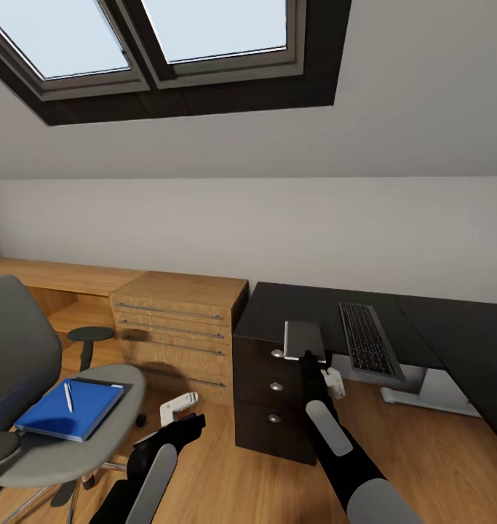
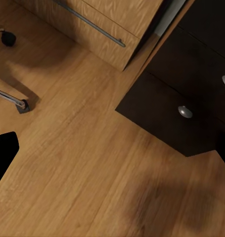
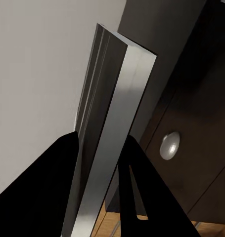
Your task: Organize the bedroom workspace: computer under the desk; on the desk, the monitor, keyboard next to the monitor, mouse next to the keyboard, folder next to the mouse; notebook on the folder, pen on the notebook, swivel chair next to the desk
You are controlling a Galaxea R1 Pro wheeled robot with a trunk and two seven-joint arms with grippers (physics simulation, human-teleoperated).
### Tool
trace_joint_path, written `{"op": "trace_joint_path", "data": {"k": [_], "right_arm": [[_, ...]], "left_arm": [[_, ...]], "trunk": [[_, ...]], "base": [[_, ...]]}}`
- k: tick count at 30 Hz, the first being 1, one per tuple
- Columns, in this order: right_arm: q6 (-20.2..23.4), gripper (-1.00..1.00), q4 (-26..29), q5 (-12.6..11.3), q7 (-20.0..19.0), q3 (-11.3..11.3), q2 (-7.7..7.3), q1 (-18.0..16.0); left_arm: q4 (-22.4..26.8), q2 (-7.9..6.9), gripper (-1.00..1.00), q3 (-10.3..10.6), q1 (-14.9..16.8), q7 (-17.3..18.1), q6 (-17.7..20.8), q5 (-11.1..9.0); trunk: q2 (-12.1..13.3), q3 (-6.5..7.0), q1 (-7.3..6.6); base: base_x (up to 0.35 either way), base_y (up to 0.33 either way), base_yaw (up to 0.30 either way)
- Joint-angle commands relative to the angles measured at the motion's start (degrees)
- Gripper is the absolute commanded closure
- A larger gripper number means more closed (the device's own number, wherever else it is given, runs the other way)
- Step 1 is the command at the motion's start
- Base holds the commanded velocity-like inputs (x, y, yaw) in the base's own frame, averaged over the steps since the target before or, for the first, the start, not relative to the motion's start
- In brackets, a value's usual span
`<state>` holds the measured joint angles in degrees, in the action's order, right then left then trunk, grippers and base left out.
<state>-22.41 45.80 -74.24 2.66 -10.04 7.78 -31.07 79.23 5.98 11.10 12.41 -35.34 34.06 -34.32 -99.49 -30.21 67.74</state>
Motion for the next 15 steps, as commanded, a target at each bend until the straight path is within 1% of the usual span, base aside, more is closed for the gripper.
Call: {"op": "trace_joint_path", "data": {"k": [1,4,9,15], "right_arm": [[-0.4,1.0,0.0,-0.3,0.3,-0.2,-0.04,0.0],[-0.4,1.0,0.0,-0.3,0.3,-0.2,-0.04,0.0],[-0.4,1.0,0.0,-0.3,0.3,-0.2,-0.04,0.0],[-0.3,1.0,0.0,-0.3,0.3,-0.2,-0.04,0.0]], "left_arm": [[0.1,-0.04,-1.0,0.0,0.0,-0.6,0.0,-0.6],[0.0,-0.07,-1.0,0.0,0.0,-0.5,0.0,-0.6],[0.0,-0.09,-1.0,0.0,0.0,-0.5,0.0,-0.7],[0.0,-0.09,-1.0,0.1,0.0,-0.5,0.0,-0.7]], "trunk": [[0.0,-0.07,0.0],[0.0,-0.07,0.0],[0.0,-0.07,0.0],[0.0,-0.07,0.0]], "base": [[0.014,0.0,0.0],[0.115,0.0,0.0],[0.219,0.0,0.0],[0.053,0.0,0.0]]}}
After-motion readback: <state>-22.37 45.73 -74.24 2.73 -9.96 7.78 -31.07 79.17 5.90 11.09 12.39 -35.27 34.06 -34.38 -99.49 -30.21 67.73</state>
